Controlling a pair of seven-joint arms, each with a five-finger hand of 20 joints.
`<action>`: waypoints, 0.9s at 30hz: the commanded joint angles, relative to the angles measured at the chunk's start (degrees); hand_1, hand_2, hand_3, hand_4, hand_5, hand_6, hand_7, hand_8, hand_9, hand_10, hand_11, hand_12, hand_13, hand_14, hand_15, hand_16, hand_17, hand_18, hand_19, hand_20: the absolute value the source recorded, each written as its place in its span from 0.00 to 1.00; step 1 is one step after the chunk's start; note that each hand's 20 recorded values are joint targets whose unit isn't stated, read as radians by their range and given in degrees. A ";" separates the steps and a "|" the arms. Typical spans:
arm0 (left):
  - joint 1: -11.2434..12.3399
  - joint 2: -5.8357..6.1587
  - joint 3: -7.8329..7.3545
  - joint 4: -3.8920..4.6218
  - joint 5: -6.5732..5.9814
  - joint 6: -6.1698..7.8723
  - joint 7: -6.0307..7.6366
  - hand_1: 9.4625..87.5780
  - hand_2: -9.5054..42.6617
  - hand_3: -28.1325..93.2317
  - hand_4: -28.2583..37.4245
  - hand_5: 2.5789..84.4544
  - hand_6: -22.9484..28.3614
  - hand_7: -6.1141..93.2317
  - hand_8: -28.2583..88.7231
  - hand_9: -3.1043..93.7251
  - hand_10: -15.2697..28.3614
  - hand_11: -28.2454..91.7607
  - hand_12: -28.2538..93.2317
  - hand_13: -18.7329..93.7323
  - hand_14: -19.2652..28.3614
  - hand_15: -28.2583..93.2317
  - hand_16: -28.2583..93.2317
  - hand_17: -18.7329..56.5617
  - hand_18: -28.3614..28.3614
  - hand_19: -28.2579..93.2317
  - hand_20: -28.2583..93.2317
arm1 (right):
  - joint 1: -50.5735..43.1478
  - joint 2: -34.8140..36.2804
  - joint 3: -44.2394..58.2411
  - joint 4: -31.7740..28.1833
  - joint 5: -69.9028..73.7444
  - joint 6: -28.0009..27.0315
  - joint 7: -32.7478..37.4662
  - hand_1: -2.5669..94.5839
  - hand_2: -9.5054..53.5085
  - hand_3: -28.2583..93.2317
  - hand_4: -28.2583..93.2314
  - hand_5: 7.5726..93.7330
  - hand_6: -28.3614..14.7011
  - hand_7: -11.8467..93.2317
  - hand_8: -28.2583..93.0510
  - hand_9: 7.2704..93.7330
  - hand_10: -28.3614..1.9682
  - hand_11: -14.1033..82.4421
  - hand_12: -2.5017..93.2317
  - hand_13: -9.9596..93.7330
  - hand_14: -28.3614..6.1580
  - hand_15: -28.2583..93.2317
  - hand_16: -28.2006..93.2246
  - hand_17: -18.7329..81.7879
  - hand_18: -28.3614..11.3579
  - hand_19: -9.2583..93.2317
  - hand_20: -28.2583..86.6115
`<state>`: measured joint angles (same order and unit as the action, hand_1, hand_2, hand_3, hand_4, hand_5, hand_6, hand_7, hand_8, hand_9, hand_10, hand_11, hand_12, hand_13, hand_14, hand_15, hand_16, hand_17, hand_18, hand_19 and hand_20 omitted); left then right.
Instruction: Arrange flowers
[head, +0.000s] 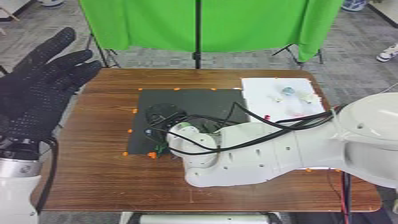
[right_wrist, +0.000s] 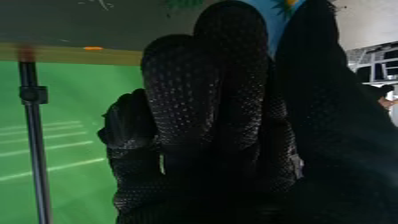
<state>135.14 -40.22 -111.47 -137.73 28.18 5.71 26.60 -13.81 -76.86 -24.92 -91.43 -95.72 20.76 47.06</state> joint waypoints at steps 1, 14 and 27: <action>-0.03 -1.28 0.49 -0.19 -0.18 0.83 -1.79 0.18 0.32 0.86 0.06 0.37 0.60 0.22 0.15 0.35 0.83 0.44 0.32 0.38 1.00 0.59 0.17 0.12 1.00 0.71 0.25 | -0.13 0.47 1.49 0.02 -0.53 -0.20 0.42 0.57 0.00 0.65 0.00 0.77 0.79 0.25 0.18 1.00 0.69 0.49 0.24 0.89 0.68 0.75 0.40 0.62 0.23 1.00 0.58; -3.55 -6.38 1.04 0.46 1.09 -1.45 -11.02 0.18 0.32 0.86 0.06 0.37 0.60 0.22 0.15 0.35 0.83 0.44 0.32 0.38 1.00 0.59 0.17 0.12 1.00 0.71 0.24 | -2.26 3.95 6.48 -3.34 -0.68 -1.11 0.94 0.53 0.00 0.68 0.00 0.76 0.78 0.25 0.18 1.00 0.68 0.49 0.24 0.89 0.66 0.76 0.40 0.62 0.22 1.00 0.58; 4.78 -12.20 -2.72 -1.89 0.45 2.52 -13.32 0.18 0.32 0.86 0.06 0.37 0.60 0.22 0.15 0.35 0.83 0.44 0.32 0.38 1.00 0.59 0.17 0.12 1.00 0.71 0.24 | -22.20 26.82 34.98 -15.95 -4.05 -4.99 -0.18 0.45 0.00 0.78 0.00 0.69 0.74 0.25 0.12 0.91 0.60 0.42 0.21 0.83 0.60 0.71 0.37 0.57 0.21 0.99 0.48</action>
<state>135.40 -49.89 -114.49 -139.44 29.00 5.63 13.21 -25.80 -65.51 -2.00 -102.57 -97.97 15.52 46.97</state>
